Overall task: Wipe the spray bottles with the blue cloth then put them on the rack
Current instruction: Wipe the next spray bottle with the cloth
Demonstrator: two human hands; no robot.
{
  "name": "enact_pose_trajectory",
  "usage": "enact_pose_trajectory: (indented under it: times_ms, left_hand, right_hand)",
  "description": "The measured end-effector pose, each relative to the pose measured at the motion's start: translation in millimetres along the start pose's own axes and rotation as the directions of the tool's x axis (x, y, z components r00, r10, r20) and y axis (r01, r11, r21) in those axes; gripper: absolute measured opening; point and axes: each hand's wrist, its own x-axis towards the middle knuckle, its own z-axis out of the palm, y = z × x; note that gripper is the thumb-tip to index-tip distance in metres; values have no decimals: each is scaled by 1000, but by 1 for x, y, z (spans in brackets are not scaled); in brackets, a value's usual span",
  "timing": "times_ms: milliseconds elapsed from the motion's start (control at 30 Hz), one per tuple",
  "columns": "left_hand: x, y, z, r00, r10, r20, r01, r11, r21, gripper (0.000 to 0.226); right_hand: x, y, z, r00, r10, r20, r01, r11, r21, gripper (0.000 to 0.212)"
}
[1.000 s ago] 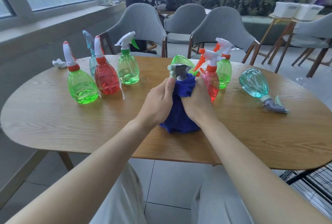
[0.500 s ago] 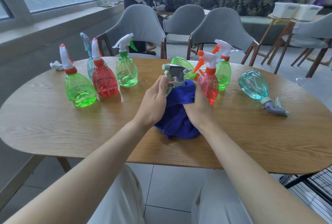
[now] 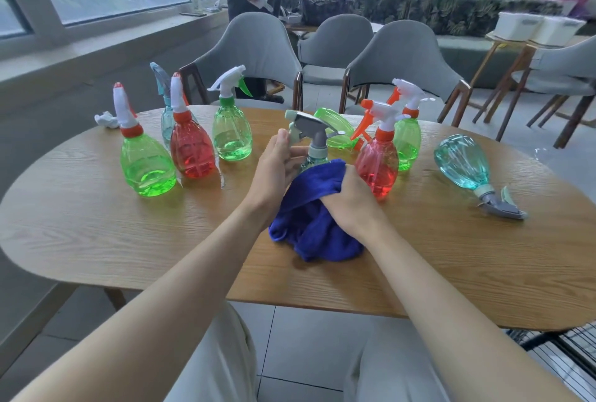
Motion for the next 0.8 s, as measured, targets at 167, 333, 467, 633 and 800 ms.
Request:
enact_pose_trajectory:
  times_ms: [167,333,467,633,800]
  left_hand:
    - [6,-7,5,996,-71,-46,70,997,-35,77]
    - [11,-3,-4,994,-98,-46,98,995,1,71]
    - [13,2,-1,993,-109,-48,113,988,109,68]
    - [8,6,2,988,-64,-141,90,978,189,66]
    - [8,2,-2,979,-60,-197,90,986,144,52]
  right_hand:
    - [7,-18,5,999,-54,1,54,998,-27,47]
    - [0,-17,11,996,-88,21,87,994,60,48]
    - [0,4,11,998,-21,55,17,997,70,47]
    - [6,-13,8,996,12,88,-13,1000,11,58]
    - [5,-22,15,999,-32,27,31,999,23,54]
